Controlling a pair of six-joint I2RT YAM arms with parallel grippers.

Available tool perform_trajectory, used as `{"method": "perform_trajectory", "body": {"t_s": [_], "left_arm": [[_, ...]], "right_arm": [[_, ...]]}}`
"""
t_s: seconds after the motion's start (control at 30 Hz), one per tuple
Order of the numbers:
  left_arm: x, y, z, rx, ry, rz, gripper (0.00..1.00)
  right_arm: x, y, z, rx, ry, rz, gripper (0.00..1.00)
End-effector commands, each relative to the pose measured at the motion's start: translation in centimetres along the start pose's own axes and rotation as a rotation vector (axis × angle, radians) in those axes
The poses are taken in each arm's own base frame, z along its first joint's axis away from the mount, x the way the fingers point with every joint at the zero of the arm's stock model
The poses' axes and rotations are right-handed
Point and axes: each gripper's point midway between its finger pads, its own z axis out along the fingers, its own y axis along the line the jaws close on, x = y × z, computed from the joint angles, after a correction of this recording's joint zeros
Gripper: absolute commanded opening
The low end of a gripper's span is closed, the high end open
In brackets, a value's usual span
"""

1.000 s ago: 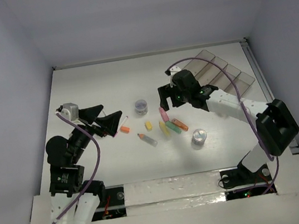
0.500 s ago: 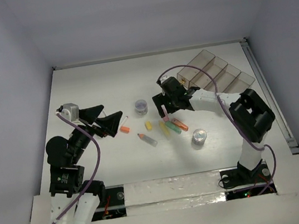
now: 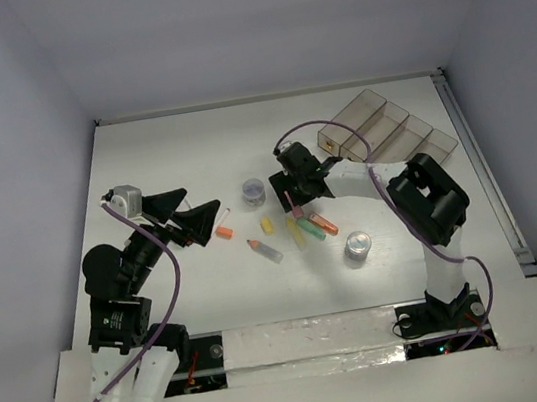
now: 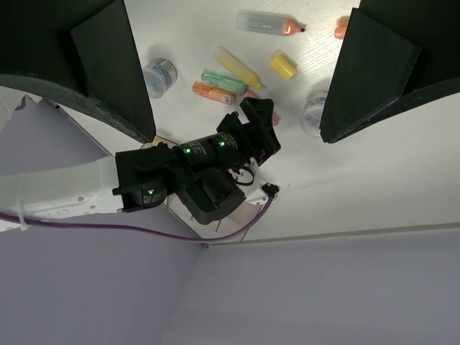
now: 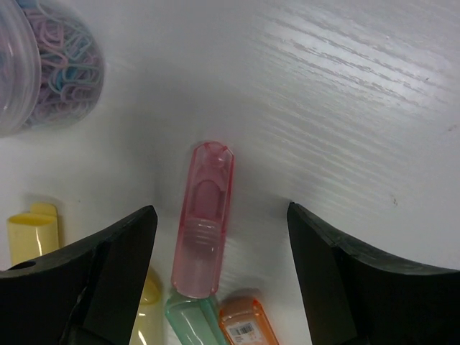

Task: Sort the stationery into containers
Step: Pick up the stationery from the center of the board.

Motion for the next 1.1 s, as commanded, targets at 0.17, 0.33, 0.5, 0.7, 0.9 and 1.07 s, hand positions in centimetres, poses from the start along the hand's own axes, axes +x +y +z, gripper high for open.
{"method": "perform_trajectory", "body": {"t_s": [0.17, 0.33, 0.5, 0.7, 0.9, 1.07], "left_arm": [[-0.6, -0.6, 0.2, 0.034, -0.029, 0.026, 0.99], [-0.6, -0.6, 0.3, 0.041, -0.035, 0.016, 0.99], [-0.2, -0.5, 0.4, 0.041, -0.018, 0.02, 0.99], [-0.4, -0.5, 0.4, 0.041, -0.023, 0.026, 0.99], [-0.3, -0.5, 0.4, 0.043, -0.019, 0.034, 0.99], [-0.3, -0.8, 0.3, 0.062, -0.015, 0.05, 0.99]], "right_arm": [[-1.3, -0.2, 0.3, 0.072, -0.03, -0.023, 0.64], [-1.2, 0.2, 0.3, 0.067, -0.029, -0.026, 0.47], [-1.3, 0.2, 0.4, 0.068, -0.034, -0.025, 0.29], [-3.0, 0.4, -0.3, 0.065, -0.089, -0.008, 0.16], [-8.1, 0.4, -3.2, 0.082, -0.239, 0.012, 0.11], [-12.6, -2.1, -6.1, 0.124, -0.347, 0.04, 0.11]]}}
